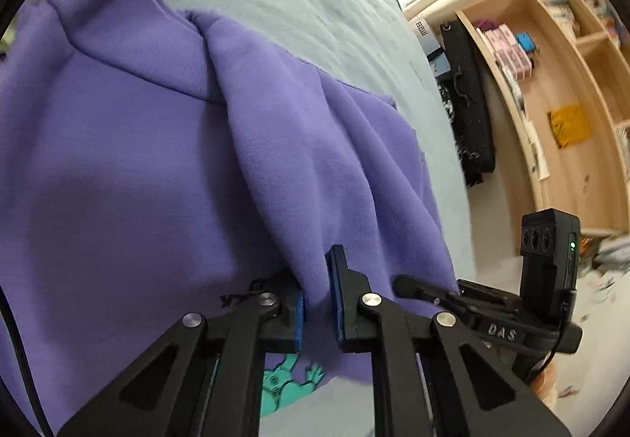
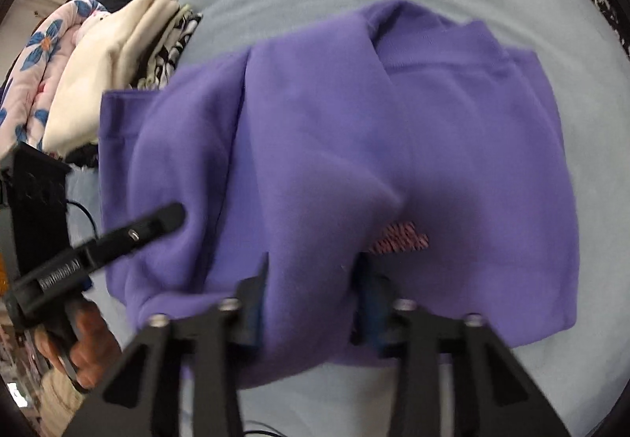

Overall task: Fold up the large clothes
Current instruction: 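Fold the hood down over the printed front with both grippers, then release the hood and lift both grippers away from the hoodie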

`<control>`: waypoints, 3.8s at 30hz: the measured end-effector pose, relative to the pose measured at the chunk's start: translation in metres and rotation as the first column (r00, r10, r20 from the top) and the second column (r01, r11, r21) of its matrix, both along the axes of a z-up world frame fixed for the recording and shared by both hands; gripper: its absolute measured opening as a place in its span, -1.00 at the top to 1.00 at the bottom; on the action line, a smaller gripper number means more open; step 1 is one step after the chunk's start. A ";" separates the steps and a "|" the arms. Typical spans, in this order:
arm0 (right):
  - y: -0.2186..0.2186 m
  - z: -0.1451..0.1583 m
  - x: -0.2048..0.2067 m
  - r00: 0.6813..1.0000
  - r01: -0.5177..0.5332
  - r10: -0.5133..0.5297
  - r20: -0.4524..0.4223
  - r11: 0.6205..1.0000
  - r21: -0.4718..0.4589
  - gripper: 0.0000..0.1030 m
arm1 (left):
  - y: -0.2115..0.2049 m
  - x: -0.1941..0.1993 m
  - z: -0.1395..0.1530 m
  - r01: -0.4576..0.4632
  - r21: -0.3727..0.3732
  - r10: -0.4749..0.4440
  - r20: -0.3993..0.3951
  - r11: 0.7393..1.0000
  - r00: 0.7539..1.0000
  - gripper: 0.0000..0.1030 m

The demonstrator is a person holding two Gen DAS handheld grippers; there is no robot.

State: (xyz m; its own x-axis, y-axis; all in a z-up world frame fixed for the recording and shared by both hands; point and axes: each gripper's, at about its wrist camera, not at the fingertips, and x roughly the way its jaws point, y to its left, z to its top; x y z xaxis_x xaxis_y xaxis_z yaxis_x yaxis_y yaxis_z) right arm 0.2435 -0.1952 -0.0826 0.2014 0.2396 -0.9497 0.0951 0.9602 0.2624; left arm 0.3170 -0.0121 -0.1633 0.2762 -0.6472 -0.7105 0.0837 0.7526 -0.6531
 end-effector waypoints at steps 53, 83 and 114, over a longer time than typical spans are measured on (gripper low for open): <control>0.039 0.010 -0.069 0.863 -0.052 0.118 0.491 0.988 -0.146 0.29 | -0.014 -0.091 0.023 -0.054 0.248 -0.010 0.249 0.967 0.968 0.70; 0.024 0.072 -0.138 0.852 0.017 -0.015 0.523 1.000 0.000 0.30 | -0.009 -0.167 0.100 -0.222 0.449 0.030 0.396 0.866 0.918 -0.14; 0.056 0.149 -0.292 0.807 -0.060 0.172 0.565 0.976 -0.211 -0.17 | 0.024 -0.303 0.163 -0.267 0.413 0.030 0.497 0.871 0.867 -0.40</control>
